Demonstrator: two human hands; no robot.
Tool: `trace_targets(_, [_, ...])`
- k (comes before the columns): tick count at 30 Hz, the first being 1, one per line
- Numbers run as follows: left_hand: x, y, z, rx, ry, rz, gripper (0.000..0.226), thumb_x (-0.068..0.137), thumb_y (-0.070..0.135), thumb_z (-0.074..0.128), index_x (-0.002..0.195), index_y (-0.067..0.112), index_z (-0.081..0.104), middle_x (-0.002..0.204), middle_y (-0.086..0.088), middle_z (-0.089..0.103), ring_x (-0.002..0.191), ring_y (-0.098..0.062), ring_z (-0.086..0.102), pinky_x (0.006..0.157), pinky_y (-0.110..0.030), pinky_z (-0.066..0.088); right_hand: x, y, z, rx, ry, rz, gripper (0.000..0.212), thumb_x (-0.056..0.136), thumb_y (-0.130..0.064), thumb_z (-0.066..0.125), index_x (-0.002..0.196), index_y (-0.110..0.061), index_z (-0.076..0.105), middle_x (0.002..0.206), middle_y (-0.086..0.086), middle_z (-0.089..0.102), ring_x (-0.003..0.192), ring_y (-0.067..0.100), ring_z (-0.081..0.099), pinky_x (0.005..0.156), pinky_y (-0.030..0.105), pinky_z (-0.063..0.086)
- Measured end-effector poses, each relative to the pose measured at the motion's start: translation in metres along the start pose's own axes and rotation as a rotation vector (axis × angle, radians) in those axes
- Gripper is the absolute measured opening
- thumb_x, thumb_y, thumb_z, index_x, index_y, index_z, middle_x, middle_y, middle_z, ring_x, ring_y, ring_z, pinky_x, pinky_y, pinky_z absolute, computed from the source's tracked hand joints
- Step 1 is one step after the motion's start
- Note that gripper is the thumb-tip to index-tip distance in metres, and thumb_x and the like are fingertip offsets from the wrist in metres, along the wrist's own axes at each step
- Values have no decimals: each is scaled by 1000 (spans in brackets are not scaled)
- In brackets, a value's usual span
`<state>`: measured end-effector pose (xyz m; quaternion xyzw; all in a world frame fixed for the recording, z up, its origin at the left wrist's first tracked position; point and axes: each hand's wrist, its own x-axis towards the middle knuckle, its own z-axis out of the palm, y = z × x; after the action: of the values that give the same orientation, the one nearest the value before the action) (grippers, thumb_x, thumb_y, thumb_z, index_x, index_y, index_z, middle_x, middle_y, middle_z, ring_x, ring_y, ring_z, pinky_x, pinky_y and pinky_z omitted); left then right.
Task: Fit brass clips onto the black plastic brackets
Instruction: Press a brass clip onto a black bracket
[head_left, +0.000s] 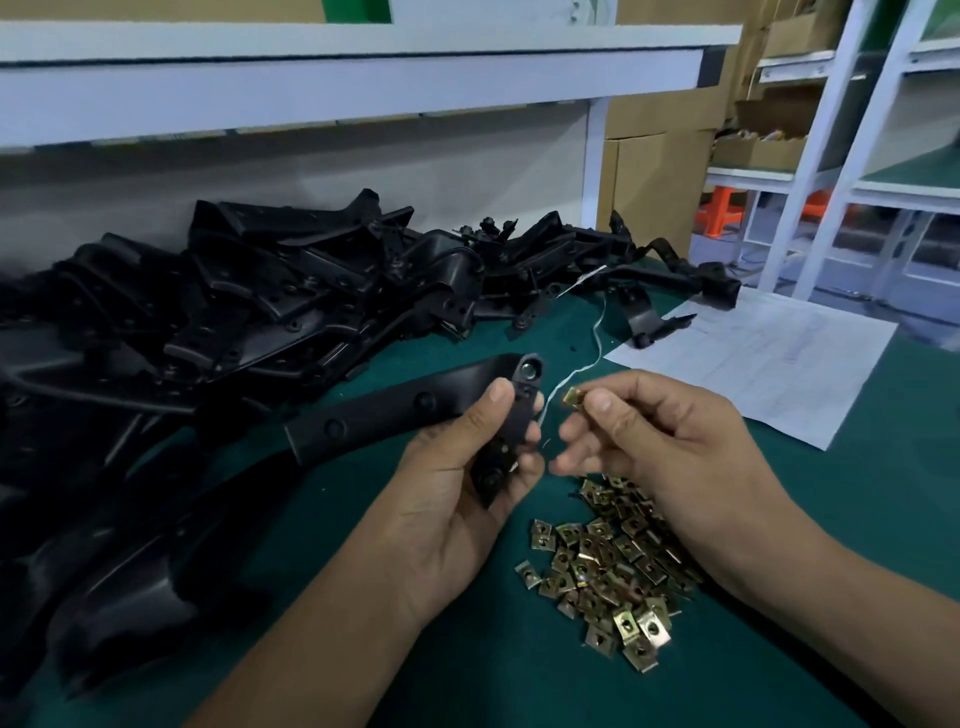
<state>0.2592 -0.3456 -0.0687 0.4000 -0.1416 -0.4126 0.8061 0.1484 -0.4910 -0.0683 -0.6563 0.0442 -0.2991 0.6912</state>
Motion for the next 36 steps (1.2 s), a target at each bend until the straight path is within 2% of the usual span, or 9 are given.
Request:
trace_targets(7, [-2,-2,2,-23,-80,-15,24,77,30,83,78,8,74,77,-8,67,62,-11,59,64,-21,50,-2,-3,3,7,-39,25,16,92,-20,67,89,-7,76,81,16,74,65,27,73,67,28,61])
trace_targets(11, [-1,-3,0,3,-138,-28,33,86,31,80,85,0,68,83,-11,63,72,-15,58,67,-22,49,-4,-5,2,-42,-43,2,16,93,-20,67,90,-6,76,81,15,75,65,26,73,69,30,61])
trace_targets(15, [1,-4,-3,73,-230,-50,39,95,36,73,91,-1,63,87,-14,59,75,-19,56,78,-28,48,-9,-7,6,-82,-87,-36,15,97,-11,64,92,0,72,79,14,76,66,25,75,68,28,60])
trace_targets(18, [3,-7,-6,136,-266,-43,39,94,43,74,89,5,69,85,-9,62,76,-18,58,95,-39,41,-10,-7,9,-67,-52,-41,18,97,-15,66,88,-1,73,76,14,74,65,26,74,67,29,60])
trace_targets(20, [5,-9,-7,113,-259,-49,37,92,44,76,93,8,72,85,-7,63,79,-17,58,102,-42,34,-10,-6,11,-76,-33,-47,19,97,-17,66,89,-1,73,76,13,74,65,25,73,68,30,61])
trace_targets(24, [7,-7,-10,-16,-226,-50,37,87,44,81,92,8,76,81,-4,64,77,-15,56,114,-43,35,-9,-7,12,-56,-16,-55,18,99,-17,63,95,-1,71,80,12,75,69,24,74,71,31,62])
trace_targets(29, [8,-9,-9,28,-221,-45,44,82,48,85,94,7,72,81,-6,63,75,-16,58,103,-39,42,-10,-11,12,-67,-23,-50,18,98,-14,64,92,1,72,75,14,74,64,24,74,67,27,60])
trace_targets(32, [6,-9,-7,95,-261,-41,41,86,50,81,91,10,75,82,-4,67,75,-16,62,99,-37,44,-10,-12,12,-66,-19,-39,19,97,-14,64,91,2,71,72,13,74,61,24,73,65,26,60])
trace_targets(36, [3,-7,-4,148,-295,-39,40,93,49,74,94,9,73,85,-5,66,76,-17,62,84,-28,51,-12,-13,11,-95,3,-41,22,97,-16,65,89,3,71,70,14,73,59,25,71,64,29,60])
